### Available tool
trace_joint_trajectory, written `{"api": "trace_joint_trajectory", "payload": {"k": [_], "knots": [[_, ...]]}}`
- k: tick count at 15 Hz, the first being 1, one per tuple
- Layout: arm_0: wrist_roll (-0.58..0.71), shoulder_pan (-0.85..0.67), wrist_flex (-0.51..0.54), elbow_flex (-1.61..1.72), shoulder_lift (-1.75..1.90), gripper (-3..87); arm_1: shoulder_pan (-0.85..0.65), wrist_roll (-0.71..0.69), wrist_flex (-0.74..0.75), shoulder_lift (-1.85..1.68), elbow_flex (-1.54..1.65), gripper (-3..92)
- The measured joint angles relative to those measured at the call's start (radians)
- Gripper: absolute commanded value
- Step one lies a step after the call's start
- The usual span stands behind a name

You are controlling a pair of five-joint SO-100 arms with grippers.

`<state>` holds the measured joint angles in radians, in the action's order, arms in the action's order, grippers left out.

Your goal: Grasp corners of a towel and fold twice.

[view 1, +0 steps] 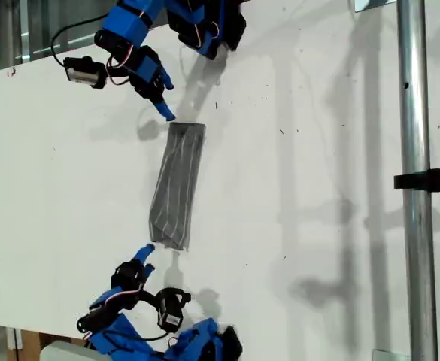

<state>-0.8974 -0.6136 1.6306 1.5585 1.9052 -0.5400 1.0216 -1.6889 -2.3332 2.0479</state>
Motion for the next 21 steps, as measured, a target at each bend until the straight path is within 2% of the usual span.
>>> {"api": "trace_joint_trajectory", "payload": {"k": [2, 3, 5, 6, 7, 10, 11, 13, 16, 21], "knots": [[-0.086, 0.104, -0.041, 0.299, 0.380, -2.1, 0.166, 0.207, -0.034, -0.192, 0.110, 29.3], [-0.141, 0.184, -0.069, 0.456, 0.580, -2.9, 0.273, 0.350, -0.034, -0.264, 0.178, 29.3], [-0.290, 0.344, -0.161, 0.775, 1.037, -2.9, 0.489, 0.589, -0.006, -0.390, 0.328, 40.1], [-0.330, 0.428, -0.209, 0.931, 1.259, -2.9, 0.526, 0.663, 0.014, -0.419, 0.377, 46.0], [-0.362, 0.486, -0.242, 1.049, 1.443, -2.8, 0.529, 0.681, 0.021, -0.426, 0.417, 49.8], [-0.466, 0.640, -0.301, 1.247, 1.557, -2.8, 0.442, 0.653, 0.020, -0.499, 0.434, 48.9], [-0.495, 0.663, -0.318, 1.298, 1.563, -2.8, 0.416, 0.630, 0.029, -0.491, 0.440, 48.9], [-0.512, 0.670, -0.337, 1.344, 1.565, -2.8, 0.270, 0.508, 0.097, -0.382, 0.442, 48.5], [-0.520, 0.673, -0.327, 1.344, 1.565, -2.8, 0.140, 0.403, 0.373, -0.006, 0.436, 48.1], [-0.546, 0.680, -0.321, 1.344, 1.565, -2.8, 0.094, 0.402, 0.710, 0.468, 0.333, 43.7]]}}
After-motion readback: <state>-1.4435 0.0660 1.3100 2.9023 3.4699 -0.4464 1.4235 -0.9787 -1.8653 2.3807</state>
